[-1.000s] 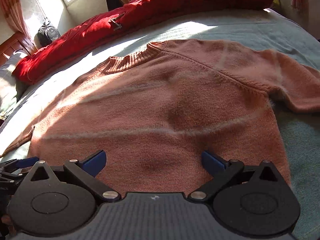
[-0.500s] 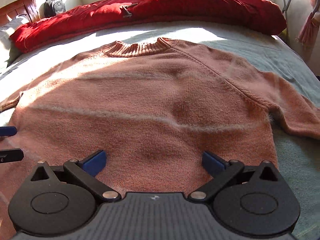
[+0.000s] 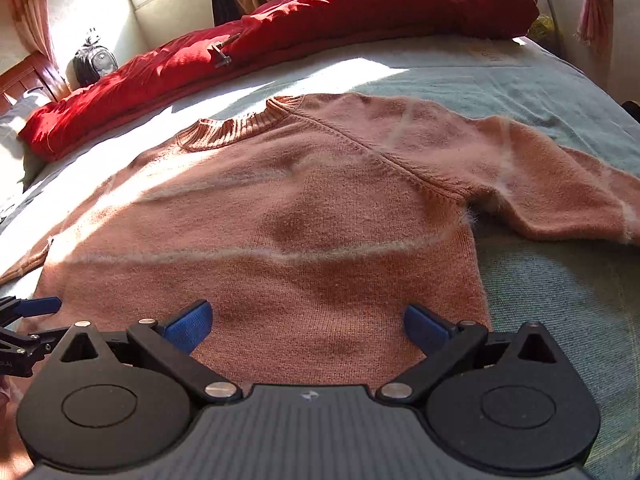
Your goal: Fold clothes
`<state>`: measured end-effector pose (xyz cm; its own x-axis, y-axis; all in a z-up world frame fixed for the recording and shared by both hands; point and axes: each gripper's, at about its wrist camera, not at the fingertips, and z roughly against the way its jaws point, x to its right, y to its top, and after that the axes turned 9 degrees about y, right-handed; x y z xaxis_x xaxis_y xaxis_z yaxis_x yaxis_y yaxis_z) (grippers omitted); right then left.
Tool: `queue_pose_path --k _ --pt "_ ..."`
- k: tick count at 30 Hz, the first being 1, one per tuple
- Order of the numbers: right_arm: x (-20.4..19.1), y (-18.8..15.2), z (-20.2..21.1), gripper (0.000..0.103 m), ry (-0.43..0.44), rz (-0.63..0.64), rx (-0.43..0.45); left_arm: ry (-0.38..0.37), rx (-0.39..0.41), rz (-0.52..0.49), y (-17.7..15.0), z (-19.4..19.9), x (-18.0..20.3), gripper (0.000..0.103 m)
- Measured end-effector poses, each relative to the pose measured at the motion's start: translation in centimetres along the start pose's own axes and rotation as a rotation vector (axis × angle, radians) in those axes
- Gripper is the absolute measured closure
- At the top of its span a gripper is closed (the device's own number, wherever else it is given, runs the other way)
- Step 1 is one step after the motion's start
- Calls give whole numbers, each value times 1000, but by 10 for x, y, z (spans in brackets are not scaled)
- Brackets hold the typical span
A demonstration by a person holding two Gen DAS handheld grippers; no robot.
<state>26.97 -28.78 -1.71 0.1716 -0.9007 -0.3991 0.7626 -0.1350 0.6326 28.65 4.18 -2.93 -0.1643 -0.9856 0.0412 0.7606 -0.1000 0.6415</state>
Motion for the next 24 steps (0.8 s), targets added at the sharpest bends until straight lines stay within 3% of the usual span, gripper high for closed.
queue_pose_path --k 4,10,18,24 --pt "29 24 35 0 23 -20 112 33 -8 70 -1 15 4 1" --pt "111 39 80 0 71 -175 256 75 -32 27 -3 21 32 1" --pt "199 64 94 0 -51 -252 261 93 -17 16 0 25 64 1" --pt "259 77 122 0 -43 -316 307 117 -40 -15 3 19 77 1"
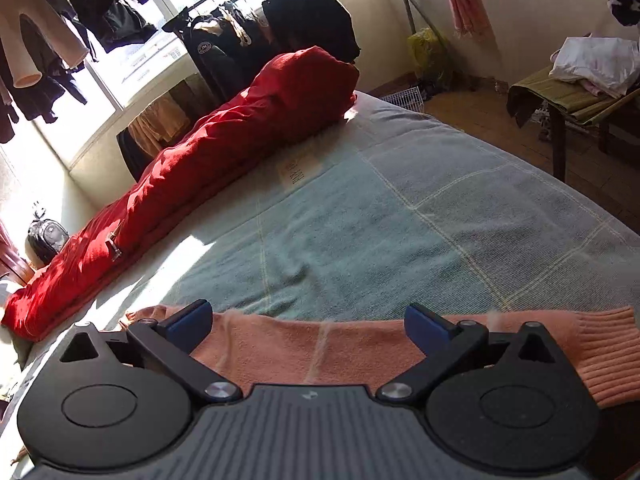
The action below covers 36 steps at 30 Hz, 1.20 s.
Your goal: Fold clothes
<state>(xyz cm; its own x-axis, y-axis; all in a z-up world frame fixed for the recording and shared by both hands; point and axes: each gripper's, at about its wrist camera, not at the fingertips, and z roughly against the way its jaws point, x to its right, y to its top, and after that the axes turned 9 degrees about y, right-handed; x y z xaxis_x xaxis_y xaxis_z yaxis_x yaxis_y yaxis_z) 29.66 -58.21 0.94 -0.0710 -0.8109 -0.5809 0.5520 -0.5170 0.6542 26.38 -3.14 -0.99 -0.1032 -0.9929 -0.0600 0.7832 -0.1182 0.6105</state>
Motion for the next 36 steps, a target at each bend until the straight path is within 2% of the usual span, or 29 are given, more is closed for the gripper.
queue_pose_path --k 2,4,7,11,12,15,16,18,21,22,24,29,31,33,36 --pt "21 9 2 1 -15 -38 -7 6 -3 -4 2 -1 3 1" --pt "30 8 0 2 20 -66 -35 8 -6 -10 4 -2 6 1" --pt "20 -3 -12 1 121 -70 -86 8 -9 -29 7 -5 13 1" --pt "-3 -15 -44 0 157 -48 -167 -7 -13 -58 10 -8 23 1" --pt "-7 -18 -52 0 145 -43 -192 -8 -13 -65 9 -8 23 1" --pt "6 -25 -61 1 23 -7 -239 -6 -17 -65 9 -10 22 1" --pt "15 -24 -56 2 10 -2 -224 -3 -22 -58 8 -11 20 1" --pt "38 -17 -45 12 16 -57 -188 2 -30 -38 7 -14 14 1" --pt "50 -6 -34 12 -10 -113 -148 -3 -35 -20 7 -18 9 1" --pt "44 -4 -33 10 -30 -101 -142 -5 -32 -21 8 -18 10 1" --pt "29 -1 -33 0 -45 -73 -135 -16 -24 -25 9 -17 11 1" --pt "-32 -1 -56 0 209 -36 -183 -38 -25 -28 9 -20 13 1" --pt "-48 -4 -77 0 274 -46 -236 -41 -25 -20 9 -20 12 1" --pt "-58 -11 -99 0 264 -54 -302 -43 -25 -11 8 -20 9 1" --pt "-59 -26 -132 0 171 -32 -368 -38 -27 7 6 -20 3 1"
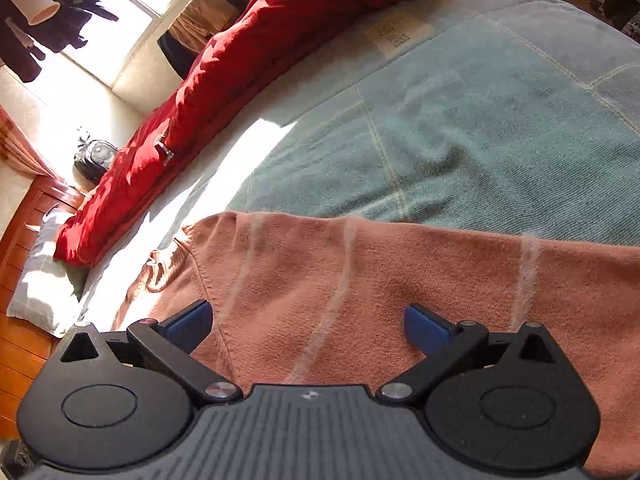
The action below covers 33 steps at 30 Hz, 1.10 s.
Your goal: Fold clothes
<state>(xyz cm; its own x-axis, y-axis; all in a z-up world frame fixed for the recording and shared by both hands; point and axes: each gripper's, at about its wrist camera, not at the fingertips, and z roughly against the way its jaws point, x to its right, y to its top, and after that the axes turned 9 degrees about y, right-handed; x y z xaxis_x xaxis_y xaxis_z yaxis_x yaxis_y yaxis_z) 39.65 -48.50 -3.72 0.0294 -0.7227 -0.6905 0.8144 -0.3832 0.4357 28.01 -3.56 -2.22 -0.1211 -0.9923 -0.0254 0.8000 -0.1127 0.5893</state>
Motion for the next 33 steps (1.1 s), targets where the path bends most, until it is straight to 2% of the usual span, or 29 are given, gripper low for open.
queue_pose_path --k 4,8,10,15,17,19,21,24,27,33 --pt "10 7 -5 0 -35 21 56 14 7 25 -2 0 -10 1" --pt "-11 13 5 0 -142 43 75 9 6 51 -3 -5 -20 1" --pt "-28 8 4 0 -145 98 46 10 5 47 -3 -8 -22 1" --pt "-71 -19 -26 0 -278 332 -98 9 16 11 -4 -10 -20 1" --pt "-65 -30 -38 0 -353 389 -155 0 23 9 -5 -10 -21 1" --pt "-54 -37 -36 0 -360 408 -152 -13 29 8 -6 -11 -24 1" --pt "-52 -34 -25 0 -355 367 -149 -20 34 3 -7 -10 -25 1" --pt "-63 -27 -17 0 -381 331 -132 -22 38 -2 -6 -10 -25 1" --pt "-89 -18 -20 0 -339 360 -100 -29 50 24 -2 -8 -28 1" --pt "-131 1 -69 0 -90 244 -125 -16 67 57 -3 -7 -42 1"
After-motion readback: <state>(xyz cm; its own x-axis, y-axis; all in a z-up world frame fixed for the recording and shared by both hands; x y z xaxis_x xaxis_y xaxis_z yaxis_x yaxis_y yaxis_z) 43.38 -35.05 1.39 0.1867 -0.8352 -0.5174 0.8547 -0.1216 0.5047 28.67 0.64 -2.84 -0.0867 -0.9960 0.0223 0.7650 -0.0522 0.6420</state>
